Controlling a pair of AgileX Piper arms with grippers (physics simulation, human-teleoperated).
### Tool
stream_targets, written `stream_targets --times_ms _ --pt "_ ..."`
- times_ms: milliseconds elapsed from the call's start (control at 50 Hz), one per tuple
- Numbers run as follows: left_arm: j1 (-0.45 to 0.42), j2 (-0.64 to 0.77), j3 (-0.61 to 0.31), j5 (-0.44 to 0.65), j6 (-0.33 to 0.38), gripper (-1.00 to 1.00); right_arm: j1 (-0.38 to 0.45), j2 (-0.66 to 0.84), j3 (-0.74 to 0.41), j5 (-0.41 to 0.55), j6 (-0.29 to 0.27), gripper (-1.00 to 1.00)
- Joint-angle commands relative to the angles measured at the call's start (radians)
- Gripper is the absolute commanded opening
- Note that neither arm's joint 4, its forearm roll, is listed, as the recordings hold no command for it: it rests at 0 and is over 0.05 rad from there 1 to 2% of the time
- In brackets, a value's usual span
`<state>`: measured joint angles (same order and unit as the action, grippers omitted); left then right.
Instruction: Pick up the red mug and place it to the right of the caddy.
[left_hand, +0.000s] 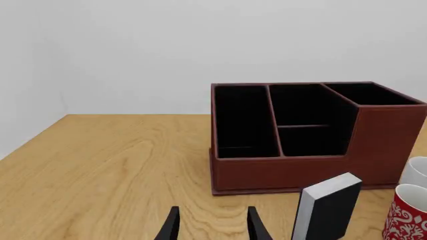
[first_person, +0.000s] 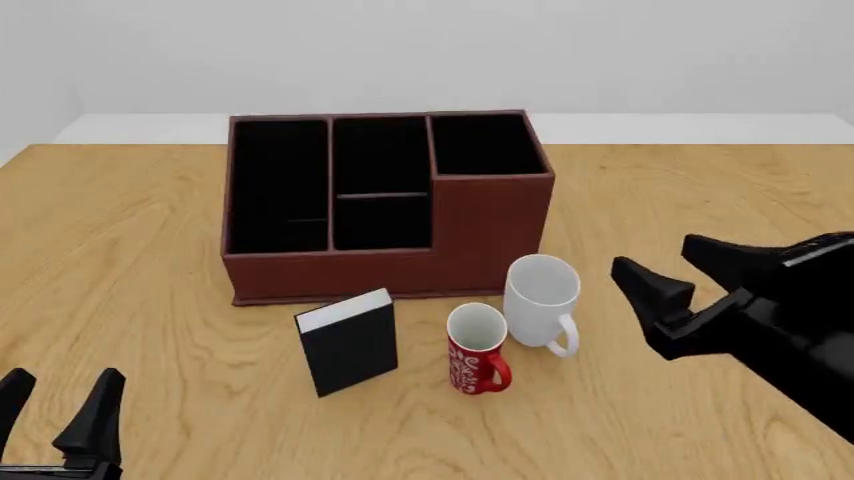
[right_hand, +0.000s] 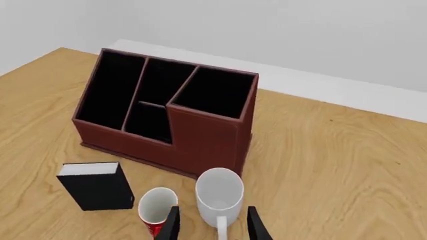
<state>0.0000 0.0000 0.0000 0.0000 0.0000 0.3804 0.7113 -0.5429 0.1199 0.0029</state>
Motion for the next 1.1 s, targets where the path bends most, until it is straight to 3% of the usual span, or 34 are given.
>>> stream_targets --times_ms 20,140,380,1100 --pt "0.000 0.000 0.000 0.000 0.000 1.00 0.101 0.143 -0.016 -0.046 0.011 1.00" --pt "0.000 0.000 0.000 0.000 0.000 1.00 0.146 0.224 -0.011 -0.080 0.064 1.00" --pt "0.000 0.000 0.000 0.000 0.000 1.00 0.196 0.315 0.023 -0.151 0.081 1.00" --pt "0.000 0.000 0.000 0.000 0.000 1.00 0.232 0.489 0.071 -0.278 0.051 1.00"
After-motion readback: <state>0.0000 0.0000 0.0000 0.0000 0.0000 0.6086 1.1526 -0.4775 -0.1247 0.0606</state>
